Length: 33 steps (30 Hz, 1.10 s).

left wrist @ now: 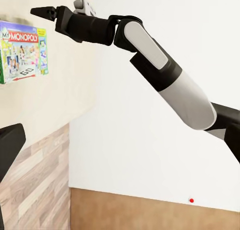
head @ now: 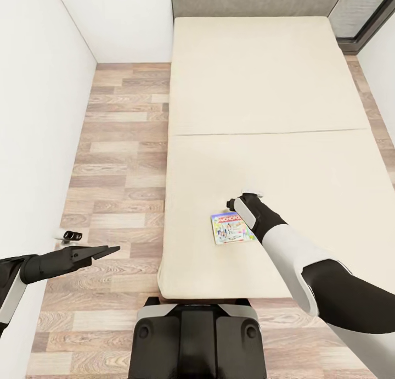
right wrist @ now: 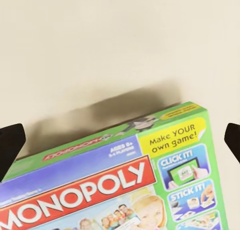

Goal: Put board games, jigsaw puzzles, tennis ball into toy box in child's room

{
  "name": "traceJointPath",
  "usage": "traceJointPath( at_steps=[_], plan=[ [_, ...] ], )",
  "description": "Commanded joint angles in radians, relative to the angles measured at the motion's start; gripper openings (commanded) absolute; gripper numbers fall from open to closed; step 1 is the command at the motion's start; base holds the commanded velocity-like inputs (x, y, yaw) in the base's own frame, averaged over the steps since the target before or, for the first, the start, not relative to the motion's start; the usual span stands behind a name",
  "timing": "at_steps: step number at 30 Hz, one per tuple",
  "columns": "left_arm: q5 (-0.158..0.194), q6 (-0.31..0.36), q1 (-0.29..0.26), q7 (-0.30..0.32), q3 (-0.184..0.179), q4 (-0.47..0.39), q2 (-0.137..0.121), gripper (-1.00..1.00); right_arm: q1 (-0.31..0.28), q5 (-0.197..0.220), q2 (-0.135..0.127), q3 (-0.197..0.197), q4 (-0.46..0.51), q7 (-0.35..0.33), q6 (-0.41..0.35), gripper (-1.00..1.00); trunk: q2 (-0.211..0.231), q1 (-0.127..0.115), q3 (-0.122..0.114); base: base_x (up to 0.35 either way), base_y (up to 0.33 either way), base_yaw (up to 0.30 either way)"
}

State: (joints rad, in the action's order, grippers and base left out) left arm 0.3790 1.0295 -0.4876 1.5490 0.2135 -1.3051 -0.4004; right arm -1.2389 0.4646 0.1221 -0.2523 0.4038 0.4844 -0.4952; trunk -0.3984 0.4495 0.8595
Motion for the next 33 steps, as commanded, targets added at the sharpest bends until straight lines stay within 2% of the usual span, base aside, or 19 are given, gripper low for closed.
traceJointPath(
  at_steps=[1, 15, 33],
  plan=[
    [0.0, 0.011, 0.0, 0.003, 0.0, 0.0, 0.0, 1.0, -0.001, 0.009, -0.001, -0.008, 0.001, 0.008, -0.004, 1.0, -0.002, 0.001, 0.003, 0.0, 0.0, 0.0],
    [-0.001, 0.011, 0.0, 0.001, -0.001, 0.0, 0.002, 1.0, -0.001, 0.009, -0.013, -0.008, 0.001, 0.008, -0.003, 1.0, -0.002, 0.001, 0.026, 0.0, 0.0, 0.0],
    [0.0, 0.011, 0.0, 0.0, -0.002, 0.0, 0.002, 1.0, 0.001, 0.007, -0.013, -0.01, 0.005, 0.008, 0.002, 1.0, -0.002, 0.001, 0.056, 0.0, 0.0, 0.0]
  ],
)
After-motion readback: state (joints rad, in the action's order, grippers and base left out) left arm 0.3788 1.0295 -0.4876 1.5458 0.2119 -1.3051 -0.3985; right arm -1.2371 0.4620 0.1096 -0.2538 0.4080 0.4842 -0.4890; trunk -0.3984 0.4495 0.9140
